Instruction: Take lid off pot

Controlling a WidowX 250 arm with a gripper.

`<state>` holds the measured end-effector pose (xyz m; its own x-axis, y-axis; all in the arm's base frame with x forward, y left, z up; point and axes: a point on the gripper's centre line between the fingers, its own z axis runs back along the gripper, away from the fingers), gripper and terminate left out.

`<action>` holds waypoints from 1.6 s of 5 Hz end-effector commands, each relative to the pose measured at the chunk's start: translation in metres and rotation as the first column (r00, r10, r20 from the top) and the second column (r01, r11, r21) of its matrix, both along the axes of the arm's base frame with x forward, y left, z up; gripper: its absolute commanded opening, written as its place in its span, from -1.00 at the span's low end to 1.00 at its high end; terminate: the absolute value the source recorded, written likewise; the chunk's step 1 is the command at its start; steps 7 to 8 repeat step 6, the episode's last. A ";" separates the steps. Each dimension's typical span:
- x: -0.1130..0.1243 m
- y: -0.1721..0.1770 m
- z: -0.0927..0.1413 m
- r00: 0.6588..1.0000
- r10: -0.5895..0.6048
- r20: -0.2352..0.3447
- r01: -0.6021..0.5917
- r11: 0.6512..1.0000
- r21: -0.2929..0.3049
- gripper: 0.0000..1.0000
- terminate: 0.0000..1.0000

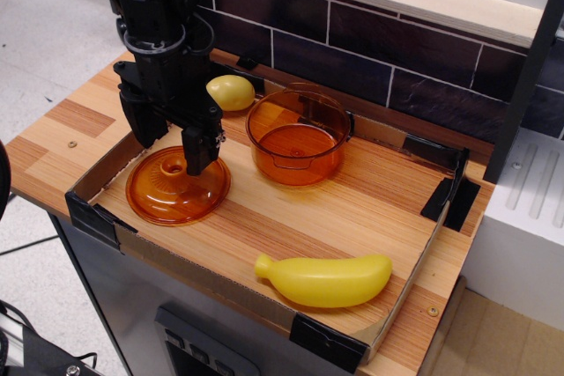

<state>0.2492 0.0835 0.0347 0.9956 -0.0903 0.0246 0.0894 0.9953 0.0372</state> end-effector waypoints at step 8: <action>0.010 0.006 0.012 0.999 -0.005 0.040 0.005 1.000 0.013 1.00 1.00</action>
